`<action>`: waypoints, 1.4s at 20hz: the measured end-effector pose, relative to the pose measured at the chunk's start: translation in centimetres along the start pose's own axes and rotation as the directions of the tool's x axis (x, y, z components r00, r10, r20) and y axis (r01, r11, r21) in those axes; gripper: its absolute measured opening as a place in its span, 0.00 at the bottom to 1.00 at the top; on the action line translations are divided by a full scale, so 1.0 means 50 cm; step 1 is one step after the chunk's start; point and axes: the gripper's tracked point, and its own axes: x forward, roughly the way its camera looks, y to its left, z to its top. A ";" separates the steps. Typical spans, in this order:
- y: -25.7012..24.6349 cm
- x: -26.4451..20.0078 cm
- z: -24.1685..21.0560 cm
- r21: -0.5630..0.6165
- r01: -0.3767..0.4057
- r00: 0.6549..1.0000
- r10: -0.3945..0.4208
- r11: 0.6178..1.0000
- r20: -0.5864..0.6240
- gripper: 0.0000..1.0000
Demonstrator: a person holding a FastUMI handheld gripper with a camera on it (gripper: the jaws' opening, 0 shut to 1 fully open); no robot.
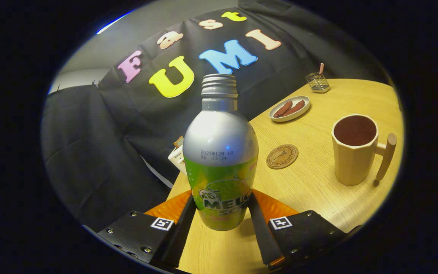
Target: Take the bottle from table, then pour the juice into the cup, finally place the bottle on the coaster
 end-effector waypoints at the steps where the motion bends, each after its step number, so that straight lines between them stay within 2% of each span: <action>1: -0.007 -0.004 0.003 0.021 0.001 1.000 -0.001 1.000 0.000 0.77; 5: -0.033 -0.018 0.008 0.148 0.008 1.000 -0.008 0.989 -0.001 0.77; 8: -0.043 -0.016 0.004 0.272 0.001 1.000 0.001 0.962 -0.006 0.77; 12: -0.044 -0.010 0.001 0.361 -0.004 1.000 0.013 0.933 -0.022 0.77; 17: -0.046 -0.003 0.008 0.515 -0.039 0.999 0.047 0.856 -0.003 0.77; 26: -0.051 0.011 0.026 0.690 -0.043 0.999 0.035 0.723 0.025 0.77; 28: -0.057 0.011 0.023 0.708 -0.033 0.999 0.030 0.705 0.017 0.77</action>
